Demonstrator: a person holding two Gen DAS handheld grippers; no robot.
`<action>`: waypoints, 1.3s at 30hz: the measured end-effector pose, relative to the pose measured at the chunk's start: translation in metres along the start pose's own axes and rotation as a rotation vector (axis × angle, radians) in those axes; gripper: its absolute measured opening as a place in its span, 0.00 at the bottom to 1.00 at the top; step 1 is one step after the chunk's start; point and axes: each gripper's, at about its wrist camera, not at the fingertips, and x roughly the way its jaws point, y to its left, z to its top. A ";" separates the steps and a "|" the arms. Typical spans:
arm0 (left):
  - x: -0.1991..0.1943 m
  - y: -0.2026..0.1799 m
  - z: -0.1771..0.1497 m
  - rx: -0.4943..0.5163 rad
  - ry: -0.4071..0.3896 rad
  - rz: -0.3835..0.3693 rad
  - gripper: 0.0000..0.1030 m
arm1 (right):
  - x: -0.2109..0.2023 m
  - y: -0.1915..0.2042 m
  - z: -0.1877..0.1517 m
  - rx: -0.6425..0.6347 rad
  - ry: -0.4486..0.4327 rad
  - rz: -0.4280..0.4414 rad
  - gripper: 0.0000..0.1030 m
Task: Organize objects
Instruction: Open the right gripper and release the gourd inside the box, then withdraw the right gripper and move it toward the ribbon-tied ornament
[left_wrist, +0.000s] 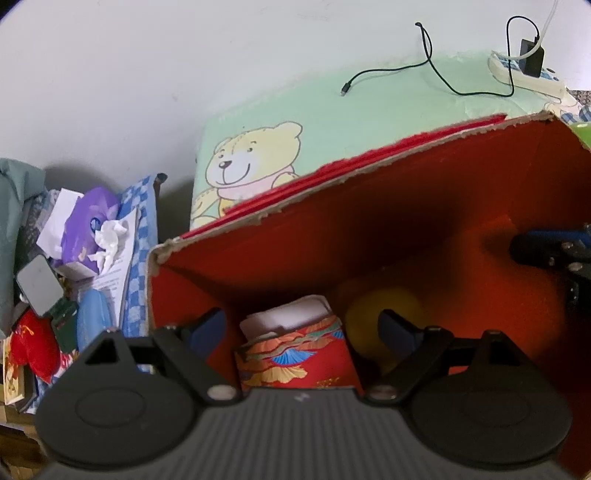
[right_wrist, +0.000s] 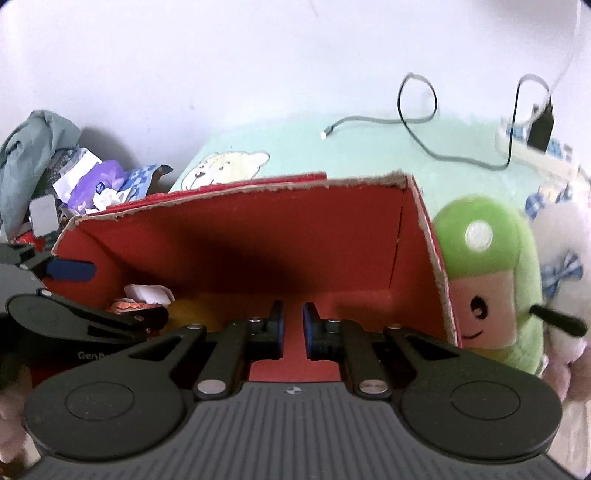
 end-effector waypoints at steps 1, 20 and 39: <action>-0.001 0.000 0.000 0.000 -0.009 0.003 0.88 | -0.001 0.001 0.000 -0.013 -0.013 -0.006 0.10; -0.053 0.018 -0.015 -0.104 -0.226 0.046 0.81 | -0.051 -0.004 -0.014 0.010 -0.157 0.116 0.19; -0.153 0.017 -0.136 -0.352 -0.201 -0.051 0.75 | -0.098 -0.020 -0.093 -0.020 0.042 0.594 0.25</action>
